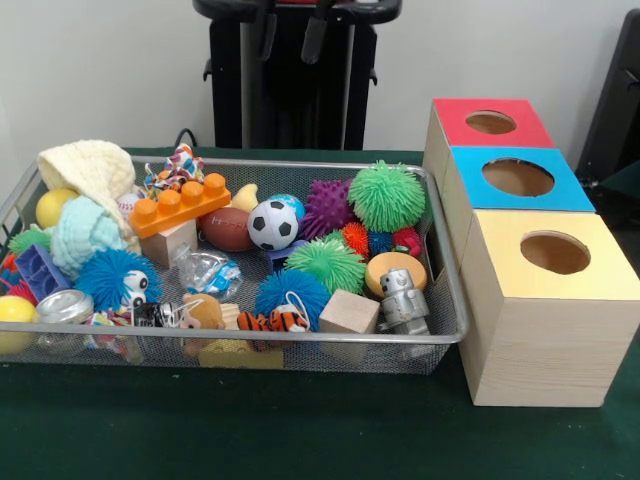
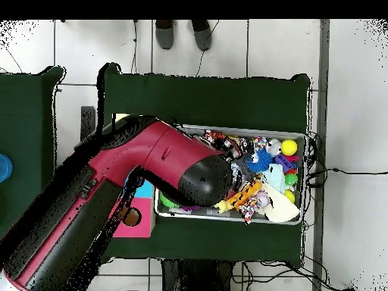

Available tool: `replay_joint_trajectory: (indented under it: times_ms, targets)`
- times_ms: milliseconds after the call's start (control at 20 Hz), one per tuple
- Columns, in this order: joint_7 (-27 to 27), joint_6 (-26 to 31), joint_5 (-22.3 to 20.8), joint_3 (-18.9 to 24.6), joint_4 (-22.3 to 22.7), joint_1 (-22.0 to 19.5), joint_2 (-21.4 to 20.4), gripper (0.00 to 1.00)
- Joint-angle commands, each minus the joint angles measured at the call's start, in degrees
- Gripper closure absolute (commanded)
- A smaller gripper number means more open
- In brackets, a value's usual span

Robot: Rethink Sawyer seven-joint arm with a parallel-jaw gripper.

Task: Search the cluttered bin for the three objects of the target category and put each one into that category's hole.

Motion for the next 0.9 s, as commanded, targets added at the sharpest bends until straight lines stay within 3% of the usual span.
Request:
replay_joint_trajectory:
  times_ms: [50, 550, 900]
  targets:
    - [-0.36, -13.12, -5.05, 5.6, -5.5, -5.17, -2.81, 0.0]
    - [2.08, -12.62, -6.49, 6.96, -19.4, -14.65, 1.43, 0.0]
    - [5.05, -13.31, -7.22, 5.26, -29.84, -20.91, 4.16, 0.0]
